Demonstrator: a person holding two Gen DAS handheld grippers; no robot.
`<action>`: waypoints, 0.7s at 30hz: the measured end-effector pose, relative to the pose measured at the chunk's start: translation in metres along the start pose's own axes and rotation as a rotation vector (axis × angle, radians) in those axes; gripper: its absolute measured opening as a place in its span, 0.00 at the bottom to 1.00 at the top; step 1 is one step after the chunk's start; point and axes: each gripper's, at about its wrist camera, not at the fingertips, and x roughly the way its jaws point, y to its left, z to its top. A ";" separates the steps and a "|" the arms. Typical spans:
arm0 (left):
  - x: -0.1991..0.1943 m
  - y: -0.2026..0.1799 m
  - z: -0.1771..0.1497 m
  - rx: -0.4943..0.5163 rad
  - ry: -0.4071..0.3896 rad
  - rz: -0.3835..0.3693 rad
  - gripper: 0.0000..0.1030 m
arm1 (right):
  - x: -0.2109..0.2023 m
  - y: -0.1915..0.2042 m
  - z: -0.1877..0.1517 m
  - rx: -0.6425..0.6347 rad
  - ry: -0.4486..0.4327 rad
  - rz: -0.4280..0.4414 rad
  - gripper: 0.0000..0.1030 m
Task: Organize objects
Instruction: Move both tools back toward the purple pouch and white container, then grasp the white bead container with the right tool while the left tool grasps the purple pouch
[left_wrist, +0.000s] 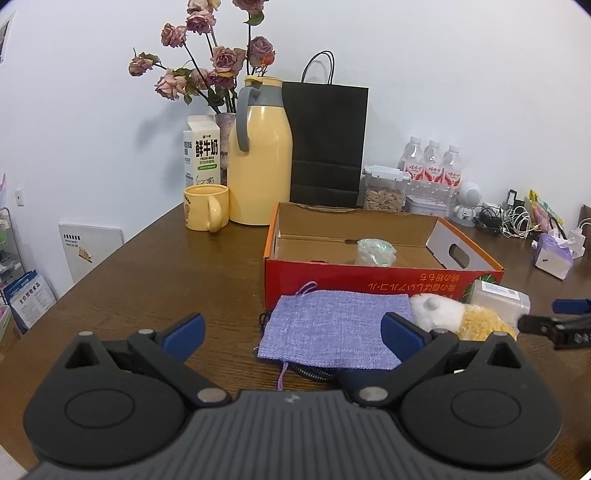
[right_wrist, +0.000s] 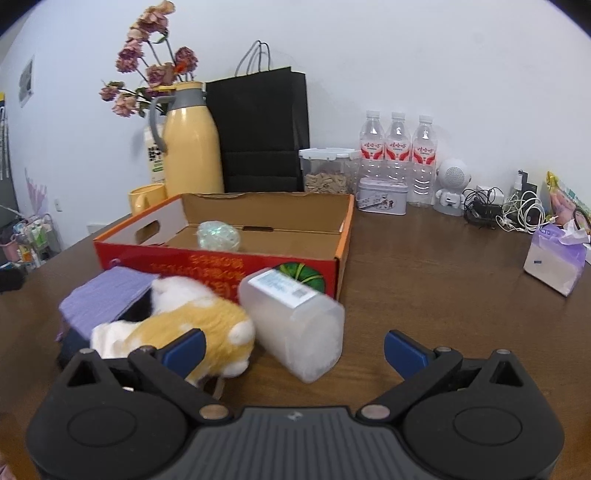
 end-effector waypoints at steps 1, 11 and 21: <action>0.001 0.000 0.000 0.001 0.000 -0.002 1.00 | 0.005 0.000 0.003 -0.001 0.004 0.000 1.00; 0.020 0.003 -0.003 0.015 0.044 -0.017 1.00 | 0.049 -0.008 0.017 0.037 0.027 0.045 0.71; 0.068 -0.020 -0.002 0.027 0.131 -0.103 1.00 | 0.049 -0.014 0.008 0.076 0.002 0.117 0.58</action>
